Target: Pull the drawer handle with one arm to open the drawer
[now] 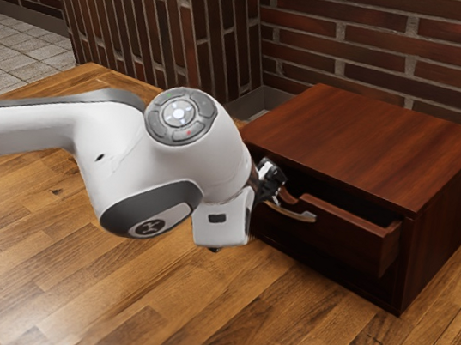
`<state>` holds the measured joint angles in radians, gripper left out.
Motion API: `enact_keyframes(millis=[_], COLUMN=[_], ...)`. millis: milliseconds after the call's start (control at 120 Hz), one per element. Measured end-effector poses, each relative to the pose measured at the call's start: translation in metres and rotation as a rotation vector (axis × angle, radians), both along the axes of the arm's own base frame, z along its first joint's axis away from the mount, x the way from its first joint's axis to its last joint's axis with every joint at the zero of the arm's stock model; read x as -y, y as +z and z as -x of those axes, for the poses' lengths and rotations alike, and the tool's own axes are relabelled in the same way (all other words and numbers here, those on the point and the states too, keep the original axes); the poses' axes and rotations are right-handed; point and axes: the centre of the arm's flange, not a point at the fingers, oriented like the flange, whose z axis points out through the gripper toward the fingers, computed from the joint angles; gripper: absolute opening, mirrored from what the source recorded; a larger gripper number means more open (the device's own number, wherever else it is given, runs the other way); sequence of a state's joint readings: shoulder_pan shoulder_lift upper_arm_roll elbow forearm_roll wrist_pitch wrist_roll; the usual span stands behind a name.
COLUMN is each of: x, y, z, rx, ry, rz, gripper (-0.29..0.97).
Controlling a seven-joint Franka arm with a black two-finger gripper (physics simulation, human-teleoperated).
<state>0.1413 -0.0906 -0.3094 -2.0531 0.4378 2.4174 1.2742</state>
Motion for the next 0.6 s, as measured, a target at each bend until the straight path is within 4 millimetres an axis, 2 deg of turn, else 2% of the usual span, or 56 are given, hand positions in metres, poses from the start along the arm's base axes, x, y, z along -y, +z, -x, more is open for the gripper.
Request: enact_keyframes(millis=[100,250,400,508,550,600], x=[0.001,0.005,0.008,0.010,0.012,0.013], y=[-0.002,0.003,0.007,0.012,0.013,0.016], z=[0.010,0.021,0.029,0.036,0.039,0.042], rx=[-0.005,-0.020,-0.058,-0.075,-0.079,-0.081], ry=[0.001,0.003,0.021,0.030,0.032,0.036], rz=[-0.010,-0.032,-0.056,-0.069,-0.073,-0.075], gripper=[0.69,0.62,0.65,0.59,0.52,0.54])
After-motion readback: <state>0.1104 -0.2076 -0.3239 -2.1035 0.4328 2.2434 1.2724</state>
